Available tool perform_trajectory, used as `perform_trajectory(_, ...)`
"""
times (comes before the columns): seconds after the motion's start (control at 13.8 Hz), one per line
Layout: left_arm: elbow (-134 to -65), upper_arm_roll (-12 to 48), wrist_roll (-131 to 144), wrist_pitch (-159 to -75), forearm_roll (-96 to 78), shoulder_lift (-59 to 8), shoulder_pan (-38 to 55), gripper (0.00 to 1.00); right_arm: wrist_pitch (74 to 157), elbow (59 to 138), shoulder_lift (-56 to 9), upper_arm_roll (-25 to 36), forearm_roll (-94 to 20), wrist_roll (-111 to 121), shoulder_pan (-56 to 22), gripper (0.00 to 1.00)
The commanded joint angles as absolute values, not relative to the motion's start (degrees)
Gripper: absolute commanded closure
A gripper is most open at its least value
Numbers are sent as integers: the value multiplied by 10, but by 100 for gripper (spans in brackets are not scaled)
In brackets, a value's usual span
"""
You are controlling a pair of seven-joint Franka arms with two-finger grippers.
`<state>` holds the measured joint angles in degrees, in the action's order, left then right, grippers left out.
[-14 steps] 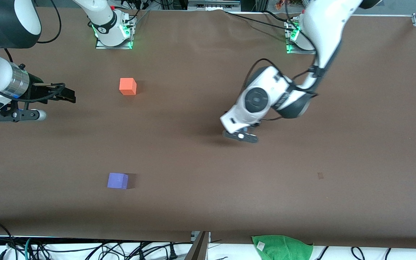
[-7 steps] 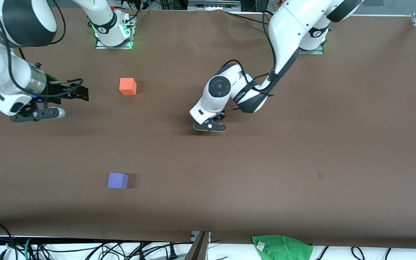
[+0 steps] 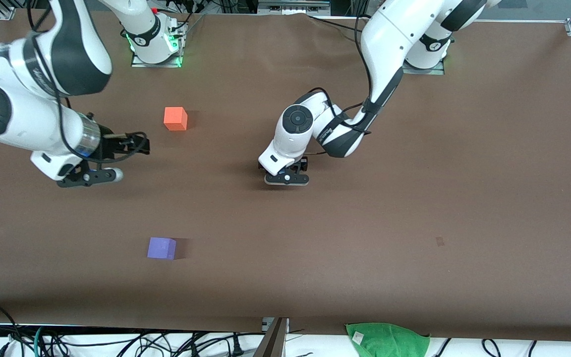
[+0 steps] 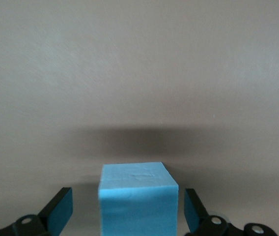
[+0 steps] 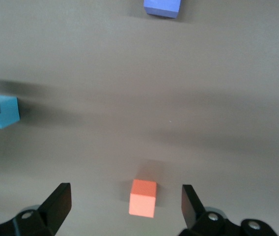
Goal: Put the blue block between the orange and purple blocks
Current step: 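Carry the blue cube to mid-table while the right gripper approaches, then set the blue cube on the table and open the left gripper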
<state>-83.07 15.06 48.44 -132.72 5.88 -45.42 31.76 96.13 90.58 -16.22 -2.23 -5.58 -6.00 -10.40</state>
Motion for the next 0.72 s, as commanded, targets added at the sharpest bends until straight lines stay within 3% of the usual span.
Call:
perform_trajectory(0.0, -840, 149, 492, -1229, 61, -367, 298, 0, 988, 907, -180, -22, -74, -91, -125, 1)
perform_trajectory(0.29, -838, 147, 478, -1083, 69, -264, 228, 0, 1039, 913, -209, -22, -82, -193, -179, 1)
perform_trajectory(0.65, -838, 147, 307, -985, 69, -198, 118, 0, 1192, 941, -259, -21, -81, -363, -290, 1)
